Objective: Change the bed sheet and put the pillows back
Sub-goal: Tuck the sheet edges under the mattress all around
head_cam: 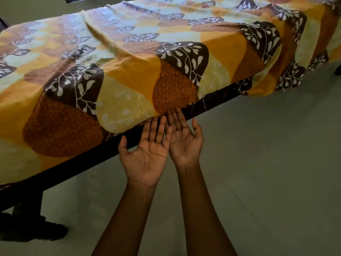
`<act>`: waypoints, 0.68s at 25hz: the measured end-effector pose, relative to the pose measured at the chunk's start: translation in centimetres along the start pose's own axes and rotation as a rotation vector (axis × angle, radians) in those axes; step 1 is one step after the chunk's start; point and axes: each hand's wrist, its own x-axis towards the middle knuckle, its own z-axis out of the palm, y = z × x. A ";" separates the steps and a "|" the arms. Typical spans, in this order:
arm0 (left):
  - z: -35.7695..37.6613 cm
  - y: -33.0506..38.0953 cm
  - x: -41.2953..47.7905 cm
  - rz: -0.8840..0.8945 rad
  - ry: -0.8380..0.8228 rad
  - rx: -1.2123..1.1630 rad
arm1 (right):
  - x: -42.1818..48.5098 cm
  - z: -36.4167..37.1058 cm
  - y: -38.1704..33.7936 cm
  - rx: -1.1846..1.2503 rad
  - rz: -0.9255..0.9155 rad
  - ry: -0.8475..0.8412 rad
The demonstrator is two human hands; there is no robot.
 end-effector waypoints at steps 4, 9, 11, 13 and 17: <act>0.4 0.3 0.1 -0.008 -0.009 0.044 | 0.9 1.8 0.1 -0.093 0.027 -0.115; 1.8 0.0 0.3 0.035 0.378 0.315 | 2.0 3.0 -0.8 -0.401 0.009 0.068; 1.8 -1.1 -0.5 0.010 0.392 0.273 | 1.4 1.8 -1.9 -0.477 -0.039 0.152; 2.1 -2.6 -0.8 -0.015 0.347 0.226 | 1.0 0.3 -3.3 -0.414 -0.114 0.188; 2.5 -4.3 0.8 -0.004 0.166 0.132 | 1.3 -0.1 -5.4 -0.157 -0.120 0.072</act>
